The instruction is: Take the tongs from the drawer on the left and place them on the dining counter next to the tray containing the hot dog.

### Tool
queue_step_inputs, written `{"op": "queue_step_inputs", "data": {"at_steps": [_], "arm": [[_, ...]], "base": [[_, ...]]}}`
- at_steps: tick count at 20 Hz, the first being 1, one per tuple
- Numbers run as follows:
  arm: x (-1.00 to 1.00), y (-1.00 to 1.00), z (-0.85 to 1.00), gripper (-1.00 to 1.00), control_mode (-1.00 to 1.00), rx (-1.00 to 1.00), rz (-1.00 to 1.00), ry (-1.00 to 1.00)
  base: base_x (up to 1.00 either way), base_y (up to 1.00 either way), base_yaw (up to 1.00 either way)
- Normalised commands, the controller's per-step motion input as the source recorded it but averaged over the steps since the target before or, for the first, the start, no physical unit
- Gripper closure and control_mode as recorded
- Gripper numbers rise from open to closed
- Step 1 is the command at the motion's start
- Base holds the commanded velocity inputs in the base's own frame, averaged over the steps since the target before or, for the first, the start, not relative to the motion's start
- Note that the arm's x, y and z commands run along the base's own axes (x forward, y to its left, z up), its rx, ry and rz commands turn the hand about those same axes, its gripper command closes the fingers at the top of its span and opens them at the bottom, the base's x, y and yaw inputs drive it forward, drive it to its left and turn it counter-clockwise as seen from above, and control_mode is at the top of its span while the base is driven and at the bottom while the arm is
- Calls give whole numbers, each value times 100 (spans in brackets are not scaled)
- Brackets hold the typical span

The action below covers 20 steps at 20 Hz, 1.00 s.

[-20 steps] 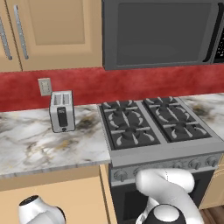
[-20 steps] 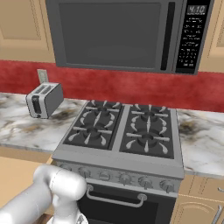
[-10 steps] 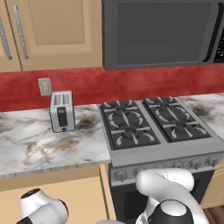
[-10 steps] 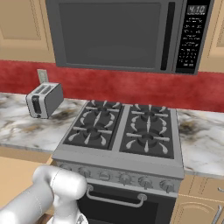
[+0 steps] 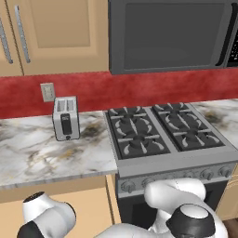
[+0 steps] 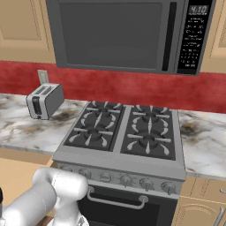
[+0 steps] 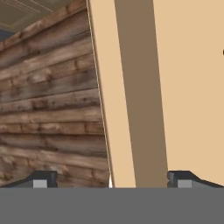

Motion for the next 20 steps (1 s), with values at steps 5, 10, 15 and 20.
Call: {"op": "queue_step_inputs", "data": {"at_steps": [5,10,15,20], "arm": [[3,-15,12,-100,-100,-1,0,0],[13,-17,4,-100,-100,0,0,0],[14,-12,0,-100,-100,0,-1,0],[19,-5,0,-100,-100,0,-3,0]], "base": [[0,0,0],[0,0,0],[0,0,0],[0,0,0]]}}
